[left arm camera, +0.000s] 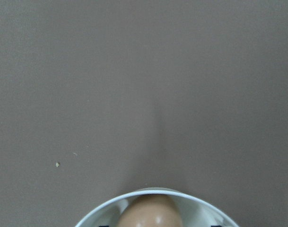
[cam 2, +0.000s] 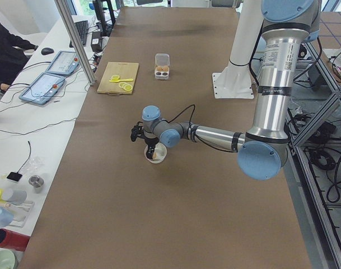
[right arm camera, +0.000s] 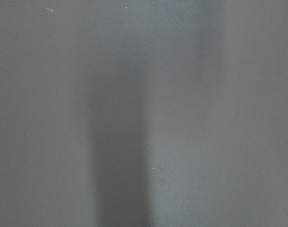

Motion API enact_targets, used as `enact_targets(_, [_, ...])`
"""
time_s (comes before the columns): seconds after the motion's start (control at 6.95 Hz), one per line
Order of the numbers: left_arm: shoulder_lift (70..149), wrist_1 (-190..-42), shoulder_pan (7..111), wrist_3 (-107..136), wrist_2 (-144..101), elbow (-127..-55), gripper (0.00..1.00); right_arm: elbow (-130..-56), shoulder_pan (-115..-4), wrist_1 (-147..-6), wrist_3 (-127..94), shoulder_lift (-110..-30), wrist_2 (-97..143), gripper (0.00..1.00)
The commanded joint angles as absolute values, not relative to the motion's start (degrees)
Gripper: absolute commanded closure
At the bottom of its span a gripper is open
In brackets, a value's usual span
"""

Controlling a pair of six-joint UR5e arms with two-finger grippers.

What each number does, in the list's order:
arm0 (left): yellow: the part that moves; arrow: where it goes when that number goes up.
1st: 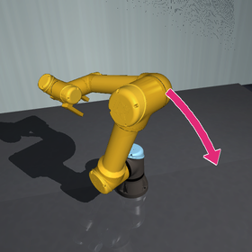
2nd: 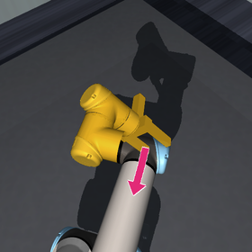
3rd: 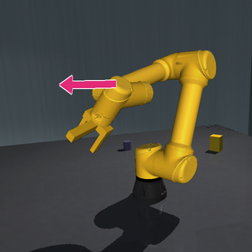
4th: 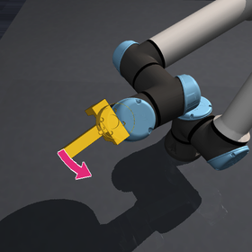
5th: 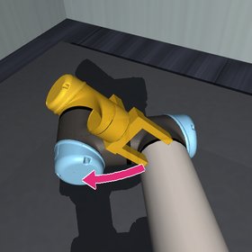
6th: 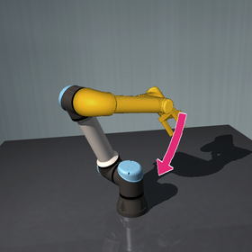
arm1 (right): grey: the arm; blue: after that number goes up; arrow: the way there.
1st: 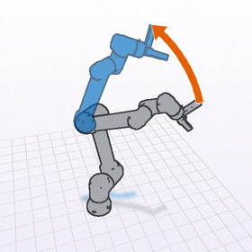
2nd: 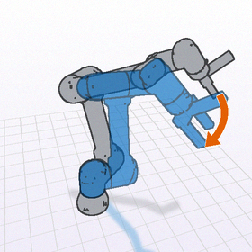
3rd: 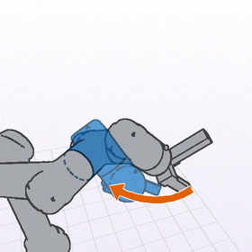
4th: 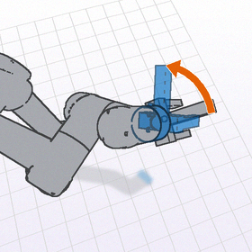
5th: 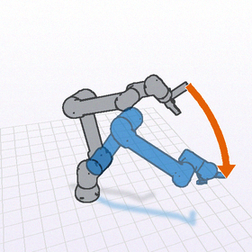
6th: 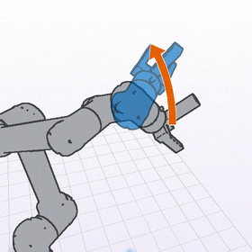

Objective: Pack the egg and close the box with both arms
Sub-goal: 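Close the left gripper on the brown egg in the bowl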

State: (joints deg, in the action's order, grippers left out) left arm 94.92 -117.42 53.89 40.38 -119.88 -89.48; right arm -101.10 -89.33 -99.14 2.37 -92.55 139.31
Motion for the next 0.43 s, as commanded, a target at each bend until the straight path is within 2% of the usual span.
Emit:
enact_targets(0.0, [94.92, -117.42, 53.88, 40.34, -119.88, -89.65, 0.57, -101.16, -89.3, -99.14, 2.37, -92.55, 139.31, 0.0])
enact_targets(0.14, [94.92, -117.42, 53.88, 40.25, -119.88, -89.82, 0.58, -101.08, -89.3, -99.14, 2.37, -92.55, 139.31, 0.0])
enact_targets(0.29, [94.92, -117.42, 53.88, 40.25, -119.88, -89.82, 0.55, -101.07, -89.3, -99.14, 2.37, -92.55, 139.31, 0.0])
